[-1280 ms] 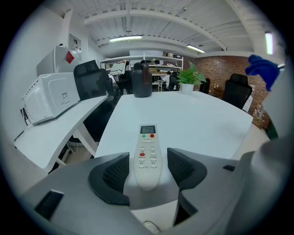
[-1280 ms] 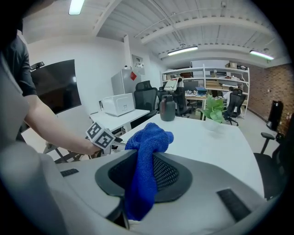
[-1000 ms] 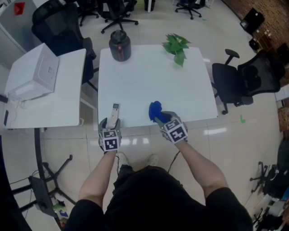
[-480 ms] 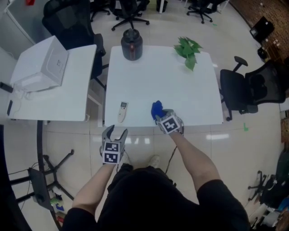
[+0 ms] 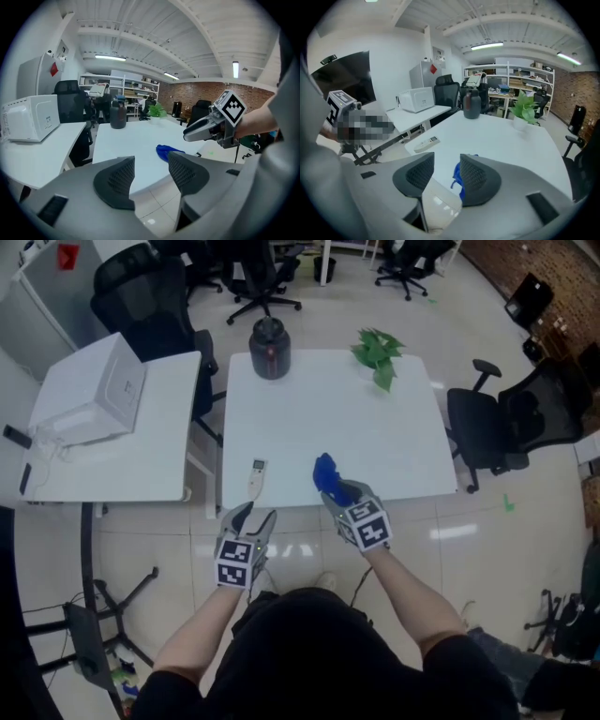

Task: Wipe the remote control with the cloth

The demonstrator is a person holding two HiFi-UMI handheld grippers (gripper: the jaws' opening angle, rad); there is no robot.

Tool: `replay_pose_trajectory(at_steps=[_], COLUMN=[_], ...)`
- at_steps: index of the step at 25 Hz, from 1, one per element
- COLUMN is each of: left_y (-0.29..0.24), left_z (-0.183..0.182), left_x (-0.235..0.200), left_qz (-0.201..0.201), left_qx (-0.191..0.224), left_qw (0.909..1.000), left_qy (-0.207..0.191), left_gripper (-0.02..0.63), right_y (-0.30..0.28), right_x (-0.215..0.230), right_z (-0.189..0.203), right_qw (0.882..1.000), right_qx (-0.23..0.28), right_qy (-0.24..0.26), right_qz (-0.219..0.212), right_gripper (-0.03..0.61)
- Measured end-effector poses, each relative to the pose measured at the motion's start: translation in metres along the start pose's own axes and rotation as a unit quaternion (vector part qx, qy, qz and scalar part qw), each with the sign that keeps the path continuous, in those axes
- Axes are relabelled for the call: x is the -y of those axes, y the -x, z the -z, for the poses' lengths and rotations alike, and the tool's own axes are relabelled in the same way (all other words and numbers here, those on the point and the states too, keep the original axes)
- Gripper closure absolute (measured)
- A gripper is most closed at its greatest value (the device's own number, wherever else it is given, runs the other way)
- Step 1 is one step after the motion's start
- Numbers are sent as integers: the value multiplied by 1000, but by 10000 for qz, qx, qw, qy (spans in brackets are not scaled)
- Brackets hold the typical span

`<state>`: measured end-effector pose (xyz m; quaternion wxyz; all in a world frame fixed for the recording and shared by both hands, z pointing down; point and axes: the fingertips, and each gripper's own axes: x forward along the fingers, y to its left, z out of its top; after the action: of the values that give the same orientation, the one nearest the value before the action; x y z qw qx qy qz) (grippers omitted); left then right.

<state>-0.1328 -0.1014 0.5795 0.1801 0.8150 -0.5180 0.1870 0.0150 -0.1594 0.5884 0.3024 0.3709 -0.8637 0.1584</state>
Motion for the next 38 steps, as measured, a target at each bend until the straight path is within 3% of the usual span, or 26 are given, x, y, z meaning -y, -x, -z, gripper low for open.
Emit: replay_pose_trajectory(at_steps=[2, 7, 12, 38], left_y=[8, 28, 44, 56], left_z=[-15, -46, -58, -61], left_x=[13, 44, 65, 77], left_qz=[128, 325, 472, 511], left_qx=[164, 520, 748, 837], left_qw=[9997, 9968, 9925, 9903], left_qy=[-150, -521, -841, -986], left_gripper=[410, 539, 611, 612], right_y=[24, 64, 83, 93], right_x=[-24, -69, -89, -106], right_z=[-12, -27, -26, -38], right_qw=[9995, 9973, 9957, 9934], right_qx=[295, 691, 882, 1122], right_qy=[-71, -132, -87, 59], right_qz=[-79, -199, -258, -217], right_gripper=[478, 544, 568, 571])
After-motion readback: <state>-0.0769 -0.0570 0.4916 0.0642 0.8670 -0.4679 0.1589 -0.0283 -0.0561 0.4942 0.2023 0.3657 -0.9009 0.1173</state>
